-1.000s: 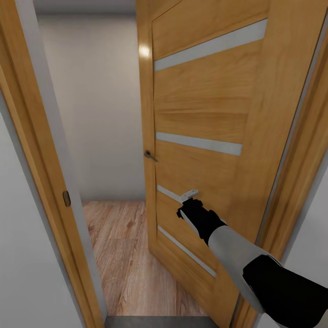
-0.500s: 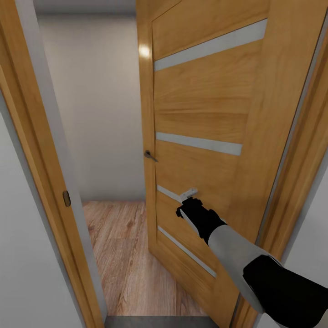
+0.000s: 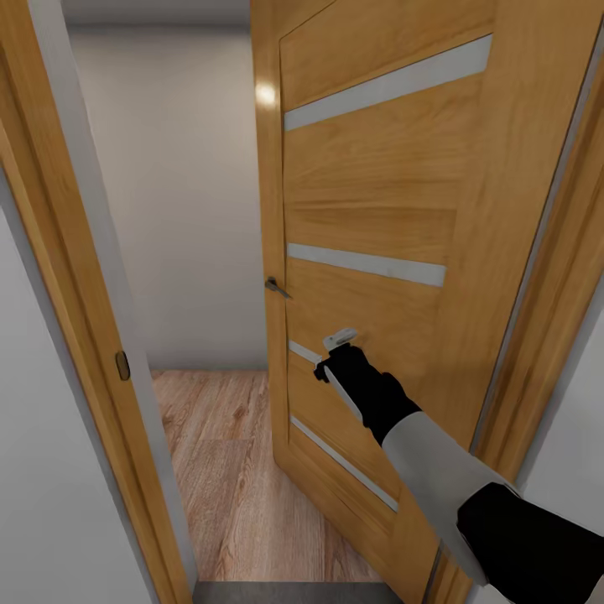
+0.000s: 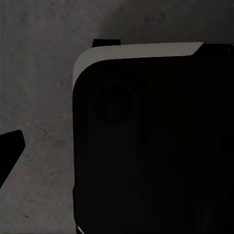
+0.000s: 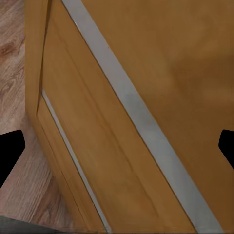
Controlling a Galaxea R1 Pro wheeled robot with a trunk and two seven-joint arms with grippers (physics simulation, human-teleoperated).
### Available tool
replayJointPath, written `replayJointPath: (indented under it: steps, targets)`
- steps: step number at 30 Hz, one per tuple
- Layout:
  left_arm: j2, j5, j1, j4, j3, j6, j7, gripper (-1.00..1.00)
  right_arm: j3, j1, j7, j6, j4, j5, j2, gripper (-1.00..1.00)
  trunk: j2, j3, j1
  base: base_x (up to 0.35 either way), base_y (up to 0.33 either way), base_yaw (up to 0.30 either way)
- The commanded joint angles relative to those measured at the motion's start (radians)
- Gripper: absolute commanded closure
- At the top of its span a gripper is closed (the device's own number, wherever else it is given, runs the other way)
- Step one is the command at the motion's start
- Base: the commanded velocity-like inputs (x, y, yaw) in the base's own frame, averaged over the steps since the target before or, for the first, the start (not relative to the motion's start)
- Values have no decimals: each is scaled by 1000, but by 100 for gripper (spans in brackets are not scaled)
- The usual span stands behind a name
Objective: Move the two storage containers from the living room to the garage. In the garage, place one container on the floor and stack the other container on top of it (either order is fine).
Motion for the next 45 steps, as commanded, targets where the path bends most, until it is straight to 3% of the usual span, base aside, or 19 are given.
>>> replayJointPath:
  steps: [1,24,31,38,45]
  targets:
    - [0,1,0,0,1,-2,0,-100,3,12,-8,3,0,-4,0,-100,-1,-1,0,0,0,0]
    - [0,1,0,0,1,-2,0,-100,19,92,-4,6,-8,-5,0,-100,-1,-1,0,0,0,0]
    - [0,1,0,0,1,-2,0,-100,23,147,5,8,-35,-5,0,-100,-1,-1,0,0,0,0]
    - [0,1,0,0,1,-2,0,-100,73,201,26,13,-98,-5,0,-100,-1,-1,0,0,0,0]
    - [0,1,0,0,1,-2,0,-100,81,213,29,17,-114,-6,0,-100,-1,-1,0,0,0,0]
